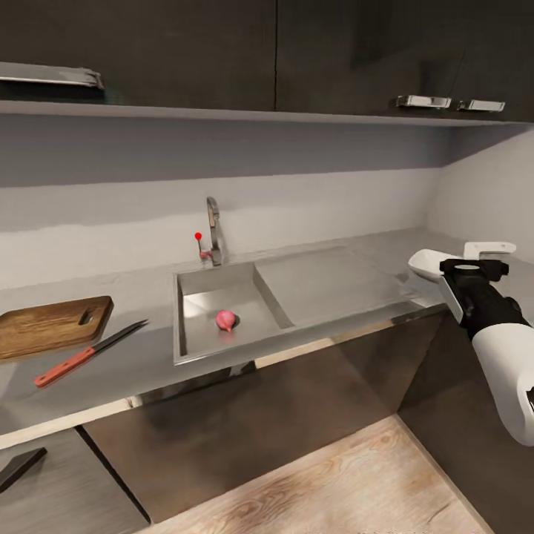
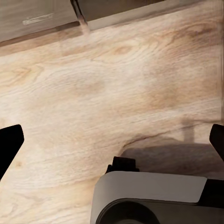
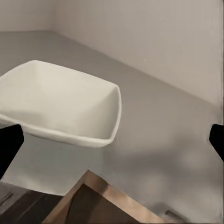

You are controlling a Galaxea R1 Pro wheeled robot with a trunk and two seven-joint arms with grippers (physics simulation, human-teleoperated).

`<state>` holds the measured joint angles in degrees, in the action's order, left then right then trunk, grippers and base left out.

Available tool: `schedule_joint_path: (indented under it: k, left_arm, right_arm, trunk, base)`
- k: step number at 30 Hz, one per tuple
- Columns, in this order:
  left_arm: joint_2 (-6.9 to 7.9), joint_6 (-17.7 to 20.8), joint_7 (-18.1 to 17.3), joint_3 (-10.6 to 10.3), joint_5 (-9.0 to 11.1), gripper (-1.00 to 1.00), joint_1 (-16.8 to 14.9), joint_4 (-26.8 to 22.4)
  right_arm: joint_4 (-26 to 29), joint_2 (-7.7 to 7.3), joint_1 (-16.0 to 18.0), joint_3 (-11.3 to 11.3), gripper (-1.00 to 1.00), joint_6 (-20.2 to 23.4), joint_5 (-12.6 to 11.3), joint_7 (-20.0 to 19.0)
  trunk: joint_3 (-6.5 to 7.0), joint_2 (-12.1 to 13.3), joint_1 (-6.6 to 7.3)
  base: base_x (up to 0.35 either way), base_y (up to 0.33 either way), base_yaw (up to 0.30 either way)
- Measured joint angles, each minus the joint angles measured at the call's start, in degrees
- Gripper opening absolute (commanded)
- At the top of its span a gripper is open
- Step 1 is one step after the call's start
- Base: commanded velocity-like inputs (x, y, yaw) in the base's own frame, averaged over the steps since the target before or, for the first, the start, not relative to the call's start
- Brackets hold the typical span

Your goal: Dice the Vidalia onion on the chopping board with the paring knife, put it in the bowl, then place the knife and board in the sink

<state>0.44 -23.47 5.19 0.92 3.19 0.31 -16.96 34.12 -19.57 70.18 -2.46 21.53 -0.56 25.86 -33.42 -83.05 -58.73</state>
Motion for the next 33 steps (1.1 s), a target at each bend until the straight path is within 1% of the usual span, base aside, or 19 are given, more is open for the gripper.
schedule_joint_path:
  k: [13,18,23,25,33]
  left_arm:
    - [0.00,0.0,0.0,0.0,0.0,1.00,0.0,0.0]
    - [0.00,-0.1,-0.1,-0.1,-0.1,1.00,0.0,-0.3]
    - [0.00,-0.2,-0.1,-0.1,-0.1,1.00,0.0,-0.3]
    - [0.00,-0.2,-0.1,-0.1,-0.1,1.00,0.0,-0.3]
    - [0.00,-0.2,0.0,0.0,-0.1,1.00,0.0,-0.4]
  right_arm:
    - [0.0,0.00,0.0,0.0,1.00,0.0,0.0,-0.1]
    - [0.0,0.00,0.0,0.0,1.00,0.0,0.0,-1.9]
    - [-0.1,0.01,0.0,0.0,1.00,0.0,0.0,-2.8]
    - [-0.1,0.02,0.0,0.0,1.00,0.0,0.0,-2.8]
    - [-0.1,0.09,0.0,0.0,1.00,0.0,0.0,-2.9]
  trunk:
    - [0.05,0.0,0.00]
    - [0.14,0.0,0.00]
    - [0.16,0.0,0.00]
    - [0.52,0.8,0.43]
    - [0.52,0.8,0.44]
  base:
    - [0.000,0.000,-0.244]
    - [0.000,0.000,-0.241]
    - [0.000,0.000,-0.086]
    - [0.000,0.000,-0.025]
    - [0.000,0.000,-0.003]
